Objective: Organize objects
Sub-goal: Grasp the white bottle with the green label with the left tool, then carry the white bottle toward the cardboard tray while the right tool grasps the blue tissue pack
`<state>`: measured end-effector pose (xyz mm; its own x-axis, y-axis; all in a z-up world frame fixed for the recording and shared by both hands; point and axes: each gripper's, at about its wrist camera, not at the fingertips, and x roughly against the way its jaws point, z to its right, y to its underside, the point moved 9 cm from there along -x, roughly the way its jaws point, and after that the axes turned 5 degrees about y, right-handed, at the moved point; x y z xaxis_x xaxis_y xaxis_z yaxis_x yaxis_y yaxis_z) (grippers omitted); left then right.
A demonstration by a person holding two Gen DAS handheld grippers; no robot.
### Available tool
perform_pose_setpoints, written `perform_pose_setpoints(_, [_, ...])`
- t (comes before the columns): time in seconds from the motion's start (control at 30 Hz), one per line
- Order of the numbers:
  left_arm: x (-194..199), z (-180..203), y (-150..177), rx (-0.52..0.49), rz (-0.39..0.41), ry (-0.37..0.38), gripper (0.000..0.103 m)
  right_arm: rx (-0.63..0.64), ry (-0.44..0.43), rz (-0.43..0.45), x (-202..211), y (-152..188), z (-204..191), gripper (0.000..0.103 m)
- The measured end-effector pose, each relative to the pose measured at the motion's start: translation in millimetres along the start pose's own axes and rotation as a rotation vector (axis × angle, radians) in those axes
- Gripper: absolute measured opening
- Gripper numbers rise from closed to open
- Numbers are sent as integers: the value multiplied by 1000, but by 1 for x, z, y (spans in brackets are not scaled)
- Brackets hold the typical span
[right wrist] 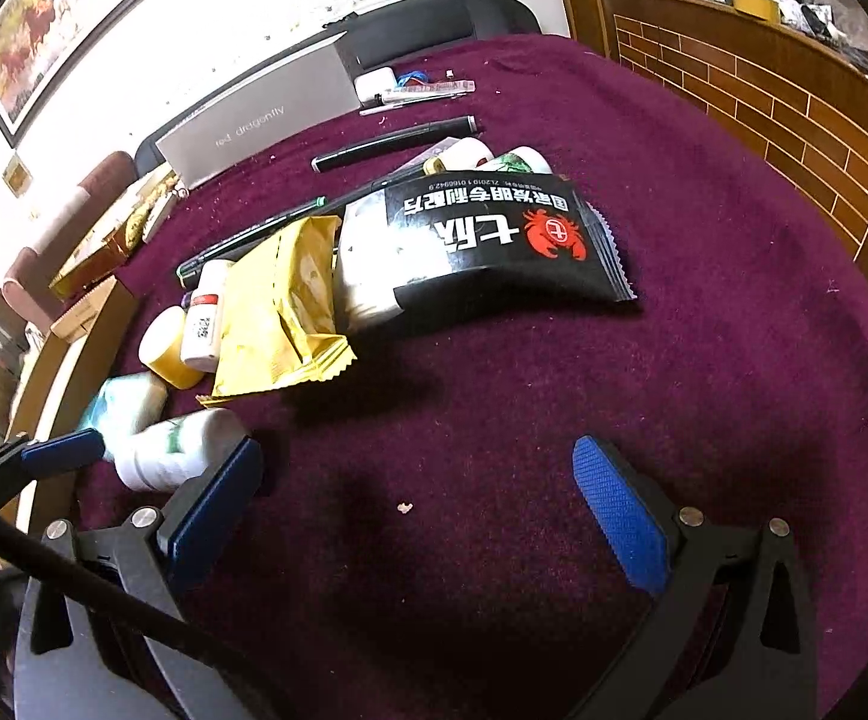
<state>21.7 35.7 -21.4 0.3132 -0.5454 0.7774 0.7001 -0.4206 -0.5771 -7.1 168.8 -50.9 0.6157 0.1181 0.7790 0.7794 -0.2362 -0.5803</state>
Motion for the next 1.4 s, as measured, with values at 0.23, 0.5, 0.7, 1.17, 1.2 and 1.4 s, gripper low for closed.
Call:
perform_pose_setpoints(0.23, [-11,-1,-16,-167,-10,-187,100,-29,-30,12,2,-1,2,103])
perform_pose_setpoints(0.5, [-56,18,-10,-356,-136,-275,44,-147,-146,37,10,-4,13,103])
perform_pose_setpoints(0.7, [-46,10,-2,-171,-88,-192,29,-158,-159,41,11,-5,15,103])
perform_pose_setpoints(1.17, [105,-55,30,191,238,-155,29,162,-208,-26,37,0,-81,102])
perform_pose_setpoints(1.2, [112,-64,35,212,245,-171,29,176,-239,-50,35,1,-96,102])
perform_pose_setpoints(1.4, [141,-93,65,282,286,-202,29,357,-217,-83,11,7,-166,97])
